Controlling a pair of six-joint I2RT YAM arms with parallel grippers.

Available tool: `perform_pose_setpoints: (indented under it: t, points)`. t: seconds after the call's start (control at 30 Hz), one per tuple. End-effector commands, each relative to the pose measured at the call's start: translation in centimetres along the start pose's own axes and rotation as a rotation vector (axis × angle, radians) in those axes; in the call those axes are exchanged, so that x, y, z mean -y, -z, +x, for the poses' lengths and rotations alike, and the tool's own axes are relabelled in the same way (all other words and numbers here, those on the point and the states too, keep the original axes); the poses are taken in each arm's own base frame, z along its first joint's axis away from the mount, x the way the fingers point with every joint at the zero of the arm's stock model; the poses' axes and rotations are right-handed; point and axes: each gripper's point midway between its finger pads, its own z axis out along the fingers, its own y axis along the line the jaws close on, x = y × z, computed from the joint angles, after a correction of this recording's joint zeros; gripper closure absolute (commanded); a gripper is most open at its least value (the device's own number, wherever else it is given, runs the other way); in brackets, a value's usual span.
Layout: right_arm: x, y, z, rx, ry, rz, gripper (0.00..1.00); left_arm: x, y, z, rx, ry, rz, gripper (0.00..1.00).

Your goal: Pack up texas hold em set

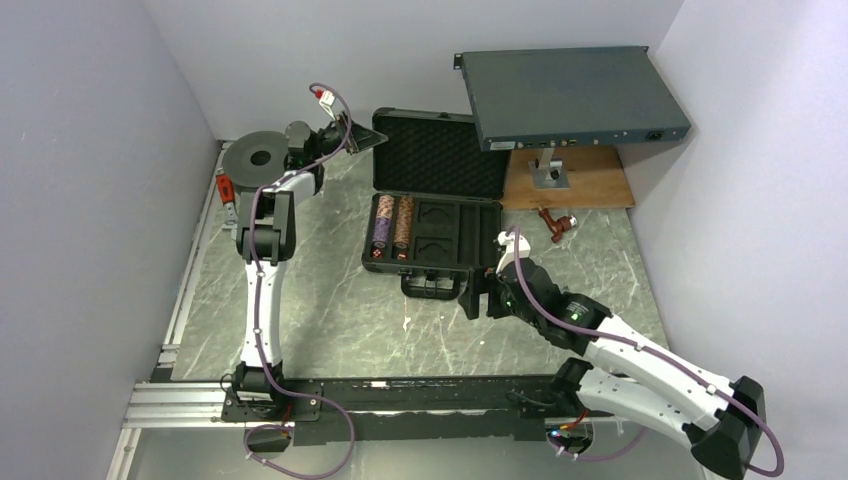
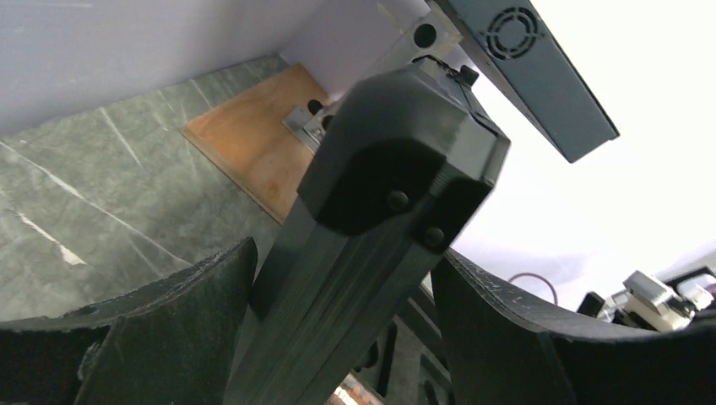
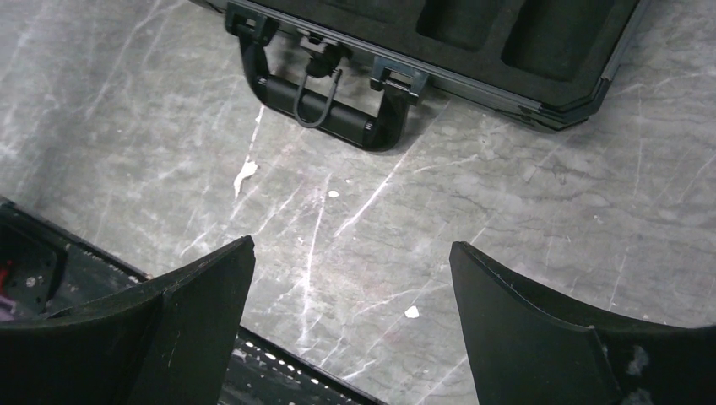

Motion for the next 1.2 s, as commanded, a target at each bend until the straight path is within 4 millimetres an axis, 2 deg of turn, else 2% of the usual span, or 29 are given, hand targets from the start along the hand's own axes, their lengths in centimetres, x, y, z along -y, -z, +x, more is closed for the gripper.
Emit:
perform_pose_setpoints:
  t: [0.0,0.3,0.57,0.73,0.87,0.93,1.07,1.17]
  points:
    - [-2.7,2.2,-3.8,0.107,0.001,-0.121,0.11,8.3,-0.6,-1.2,-0.083,-0.143,0.161,0.21]
    - [-4.3,3.8,-7.0,0.149,0.03,-0.149,0.11,10.6,0.8,0.5,-0.094,-0.147,0.183,0.22]
    - [-6.5,6.0,-11.8,0.245,0.039,-0.195,0.11,12.9,3.1,3.2,-0.105,-0.148,0.167,0.24]
    - [-7.5,6.9,-15.6,0.321,0.048,-0.181,0.11,13.6,4.8,4.6,-0.124,-0.166,0.135,0.23]
    - [-8.4,7.6,-20.0,0.404,0.022,-0.132,0.11,13.8,5.8,5.4,-0.151,-0.182,0.125,0.23]
    - [-9.2,7.5,-22.4,0.422,0.006,-0.102,0.12,13.8,5.9,5.7,-0.161,-0.191,0.125,0.23]
    - [-11.2,4.4,-26.5,0.404,0.019,-0.049,0.17,14.0,6.1,5.9,-0.168,-0.199,0.129,0.23]
    - [-11.4,1.7,-29.4,0.366,0.02,0.001,0.22,14.5,6.2,5.9,-0.17,-0.213,0.137,0.24]
